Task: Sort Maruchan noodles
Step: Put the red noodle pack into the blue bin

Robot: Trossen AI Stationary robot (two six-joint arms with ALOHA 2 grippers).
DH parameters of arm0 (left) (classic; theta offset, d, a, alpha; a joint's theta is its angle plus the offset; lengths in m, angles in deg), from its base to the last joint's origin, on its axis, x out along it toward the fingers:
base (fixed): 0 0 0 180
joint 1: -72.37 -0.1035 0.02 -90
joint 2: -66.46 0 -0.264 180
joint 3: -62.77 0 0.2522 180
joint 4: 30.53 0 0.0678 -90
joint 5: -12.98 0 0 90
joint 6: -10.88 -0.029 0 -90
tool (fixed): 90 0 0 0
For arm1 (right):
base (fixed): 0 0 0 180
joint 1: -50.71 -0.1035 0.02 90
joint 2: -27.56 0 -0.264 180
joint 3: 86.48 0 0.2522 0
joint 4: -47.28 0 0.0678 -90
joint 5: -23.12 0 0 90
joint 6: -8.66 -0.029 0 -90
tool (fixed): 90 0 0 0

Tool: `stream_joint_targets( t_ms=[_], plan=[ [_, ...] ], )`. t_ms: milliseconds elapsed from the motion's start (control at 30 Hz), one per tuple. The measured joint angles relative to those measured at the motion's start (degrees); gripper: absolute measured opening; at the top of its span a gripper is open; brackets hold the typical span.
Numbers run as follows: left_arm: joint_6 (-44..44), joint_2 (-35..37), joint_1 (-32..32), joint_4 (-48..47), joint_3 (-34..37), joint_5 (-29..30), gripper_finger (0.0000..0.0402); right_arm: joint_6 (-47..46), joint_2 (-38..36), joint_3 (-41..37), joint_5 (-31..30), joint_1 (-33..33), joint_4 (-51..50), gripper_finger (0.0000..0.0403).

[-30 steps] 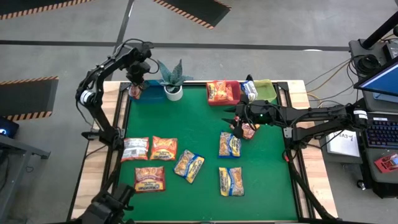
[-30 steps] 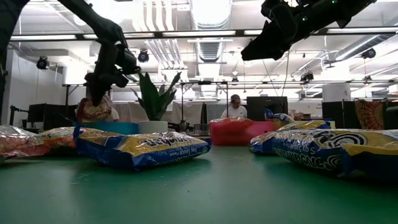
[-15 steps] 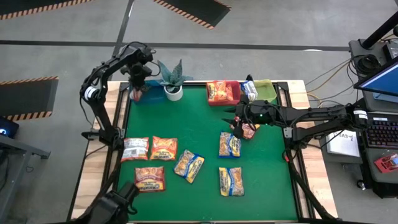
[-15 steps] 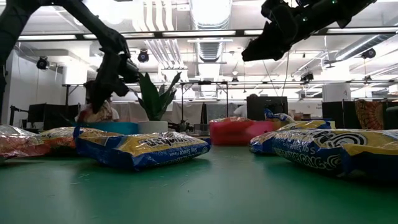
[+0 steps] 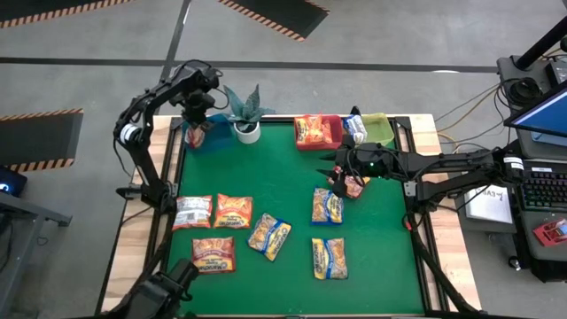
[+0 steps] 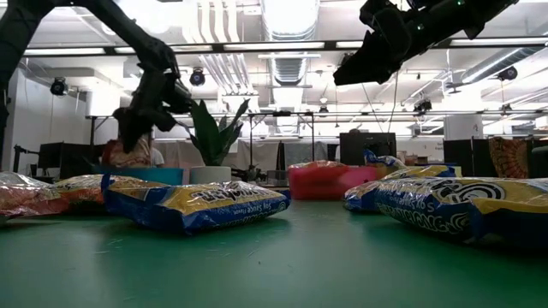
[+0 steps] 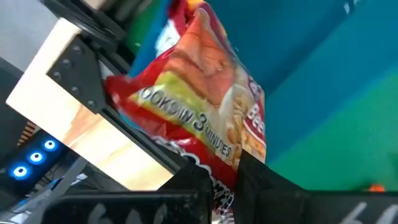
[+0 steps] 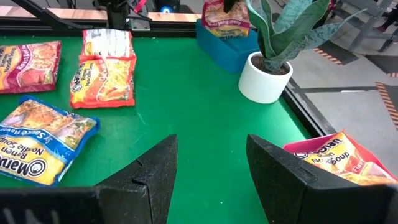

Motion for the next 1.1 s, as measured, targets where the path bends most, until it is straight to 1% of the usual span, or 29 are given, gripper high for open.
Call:
stream_joint_targets(
  t_ms=[133, 300, 567, 667, 767, 933, 1100],
  plan=[
    [2.02, 0.0, -0.04, 1.13, 0.02, 1.03, 0.0012, 0.19, 0.0, 0.0, 0.0, 0.0, -0.02, 0.0182],
    [5.72, -0.57, -0.02, 1.18, 0.02, 7.3, 0.0015, 0.17, 0.0, 0.0, 0.0, 0.0, -0.02, 0.0182],
    [8.07, -1.42, 0.01, 2.67, 0.04, 7.68, 0.0016, 0.17, 0.0, 0.0, 0.0, 0.0, -0.04, 0.0182],
    [9.59, -1.97, 0.0, 3.23, 0.04, 10.51, 0.0017, 0.17, 0.0, 0.0, 0.0, 0.0, -0.04, 0.0182],
    [10.41, -2.44, -0.02, 3.94, 0.04, 12.06, 0.0019, 0.16, 0.0, 0.0, -0.01, 0.0, -0.08, 0.0182],
    [11.09, -2.47, 0.0, 4.16, 0.07, 12.31, 0.0038, 0.12, 0.0, 0.0, 0.0, 0.0, -0.5, 0.0182],
    [10.99, -2.47, 0.16, 5.11, 0.05, 12.25, 0.0081, 0.16, 0.0, 0.0, 0.0, 0.0, -0.52, 0.0182]
  ],
)
